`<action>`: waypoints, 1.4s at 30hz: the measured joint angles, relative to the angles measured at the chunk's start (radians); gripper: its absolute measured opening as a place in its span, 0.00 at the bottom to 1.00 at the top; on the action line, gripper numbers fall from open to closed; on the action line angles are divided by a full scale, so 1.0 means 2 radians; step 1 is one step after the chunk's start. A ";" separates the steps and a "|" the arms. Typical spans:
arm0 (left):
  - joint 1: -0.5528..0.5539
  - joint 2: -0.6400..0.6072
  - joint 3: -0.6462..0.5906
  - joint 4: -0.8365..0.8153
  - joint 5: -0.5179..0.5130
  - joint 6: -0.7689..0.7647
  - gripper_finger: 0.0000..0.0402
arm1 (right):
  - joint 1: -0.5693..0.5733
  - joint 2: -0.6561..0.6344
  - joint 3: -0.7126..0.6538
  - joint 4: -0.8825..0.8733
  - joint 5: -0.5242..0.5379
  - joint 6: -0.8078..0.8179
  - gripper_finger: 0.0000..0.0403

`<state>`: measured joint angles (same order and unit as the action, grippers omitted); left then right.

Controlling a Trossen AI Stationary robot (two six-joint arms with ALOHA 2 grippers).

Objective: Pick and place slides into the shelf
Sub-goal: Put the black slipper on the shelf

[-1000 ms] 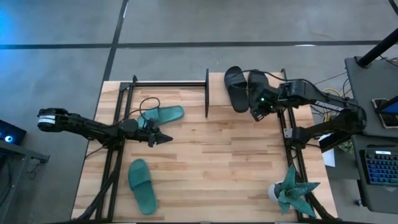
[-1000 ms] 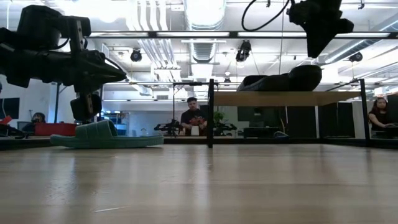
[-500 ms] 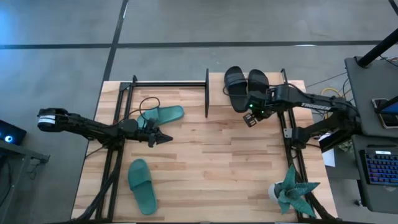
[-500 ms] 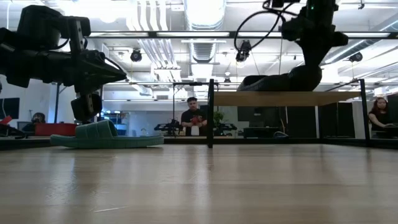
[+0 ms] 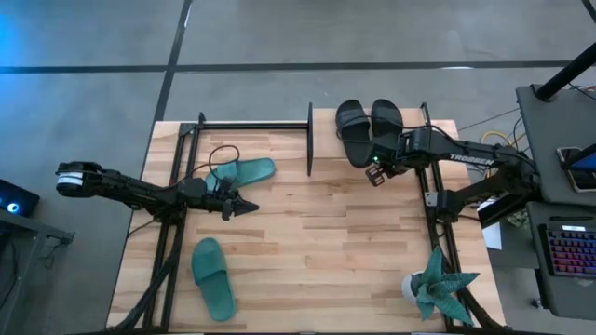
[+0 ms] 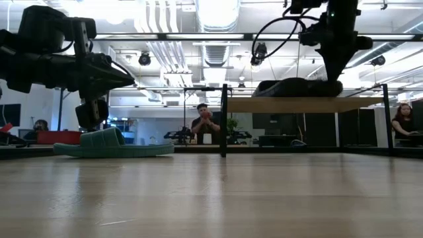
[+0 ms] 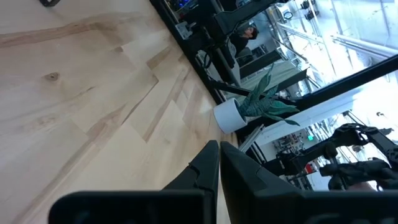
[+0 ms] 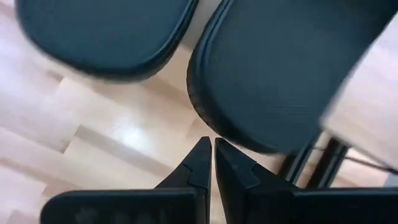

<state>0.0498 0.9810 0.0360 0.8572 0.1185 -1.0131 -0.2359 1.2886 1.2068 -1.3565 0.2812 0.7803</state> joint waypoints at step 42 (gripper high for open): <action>0.000 0.000 0.000 -0.001 0.000 -0.001 0.00 | 0.028 0.021 0.006 0.245 -0.097 -0.042 0.03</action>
<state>0.0499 0.9810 0.0360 0.8557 0.1184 -1.0149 -0.1806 1.3297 1.2197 -0.8673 0.0863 0.6953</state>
